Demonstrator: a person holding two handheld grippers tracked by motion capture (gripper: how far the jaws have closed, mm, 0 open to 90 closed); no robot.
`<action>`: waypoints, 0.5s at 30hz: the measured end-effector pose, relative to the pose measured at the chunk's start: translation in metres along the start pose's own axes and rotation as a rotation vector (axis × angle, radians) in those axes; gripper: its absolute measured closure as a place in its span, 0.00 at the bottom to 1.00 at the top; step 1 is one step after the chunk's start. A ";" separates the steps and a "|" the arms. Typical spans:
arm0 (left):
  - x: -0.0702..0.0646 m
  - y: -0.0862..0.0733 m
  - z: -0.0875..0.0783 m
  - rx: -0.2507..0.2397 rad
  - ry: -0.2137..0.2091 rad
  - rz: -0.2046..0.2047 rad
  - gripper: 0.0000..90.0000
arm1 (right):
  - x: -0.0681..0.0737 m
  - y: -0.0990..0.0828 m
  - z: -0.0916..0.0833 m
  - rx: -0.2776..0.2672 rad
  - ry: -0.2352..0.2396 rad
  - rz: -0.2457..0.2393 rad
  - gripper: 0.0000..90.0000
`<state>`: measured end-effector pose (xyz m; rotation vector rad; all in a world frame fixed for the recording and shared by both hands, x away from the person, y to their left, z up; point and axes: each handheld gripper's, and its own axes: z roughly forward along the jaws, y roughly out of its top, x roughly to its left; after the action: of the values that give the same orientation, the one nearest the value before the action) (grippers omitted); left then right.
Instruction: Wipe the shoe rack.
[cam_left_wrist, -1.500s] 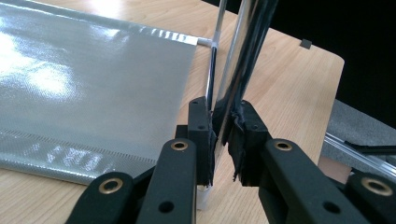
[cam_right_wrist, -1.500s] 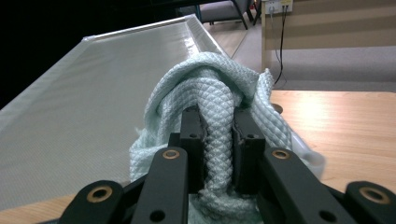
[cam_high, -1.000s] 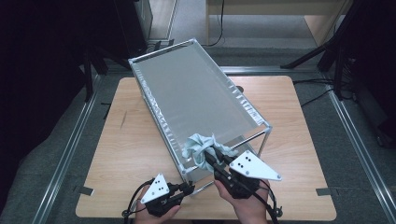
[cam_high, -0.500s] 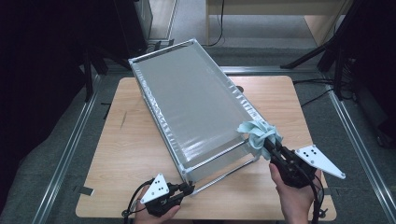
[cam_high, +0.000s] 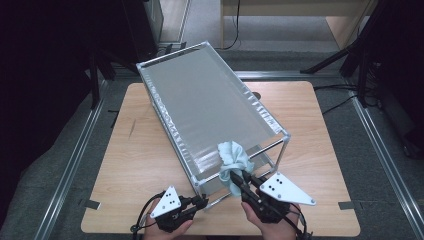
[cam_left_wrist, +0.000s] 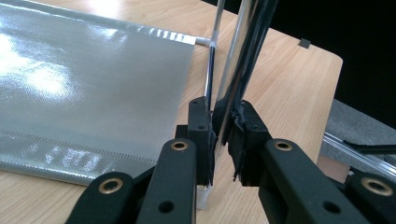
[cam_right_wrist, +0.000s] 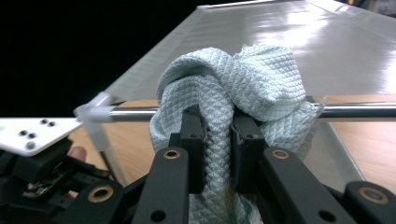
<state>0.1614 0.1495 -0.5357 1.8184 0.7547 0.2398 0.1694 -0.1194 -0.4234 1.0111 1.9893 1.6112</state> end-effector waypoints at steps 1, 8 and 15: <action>0.000 0.000 0.000 0.000 0.000 0.000 0.88 | 0.002 -0.001 0.000 0.001 0.004 -0.009 0.86; 0.001 0.000 0.000 -0.001 -0.006 0.006 0.89 | -0.031 -0.008 -0.007 0.015 -0.155 -0.061 0.86; 0.001 0.000 0.000 -0.001 -0.007 0.007 0.88 | -0.087 -0.016 -0.026 -0.004 -0.302 0.093 0.87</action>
<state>0.1618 0.1500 -0.5362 1.8207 0.7437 0.2384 0.2049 -0.2017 -0.4440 1.2784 1.7593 1.4089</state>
